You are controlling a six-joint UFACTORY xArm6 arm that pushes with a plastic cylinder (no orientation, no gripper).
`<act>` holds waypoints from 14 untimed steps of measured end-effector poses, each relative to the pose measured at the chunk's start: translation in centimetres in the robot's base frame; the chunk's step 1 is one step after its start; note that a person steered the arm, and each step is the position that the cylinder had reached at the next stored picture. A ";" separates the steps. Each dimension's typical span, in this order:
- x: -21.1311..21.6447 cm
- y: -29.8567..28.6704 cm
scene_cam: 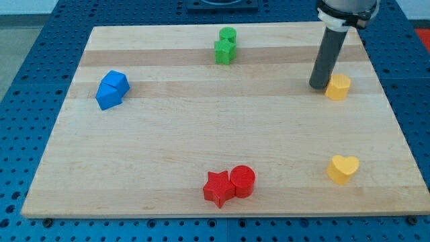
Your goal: Move the yellow heart towards the yellow hexagon
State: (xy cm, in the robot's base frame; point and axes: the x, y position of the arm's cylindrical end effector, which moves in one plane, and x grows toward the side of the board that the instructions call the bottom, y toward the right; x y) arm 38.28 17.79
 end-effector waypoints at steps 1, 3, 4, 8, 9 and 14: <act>1.8 -1.0; 16.2 -3.3; 23.3 -3.4; 19.5 0.9; 12.7 0.9; 13.8 -3.4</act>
State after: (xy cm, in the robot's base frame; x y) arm 52.06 14.43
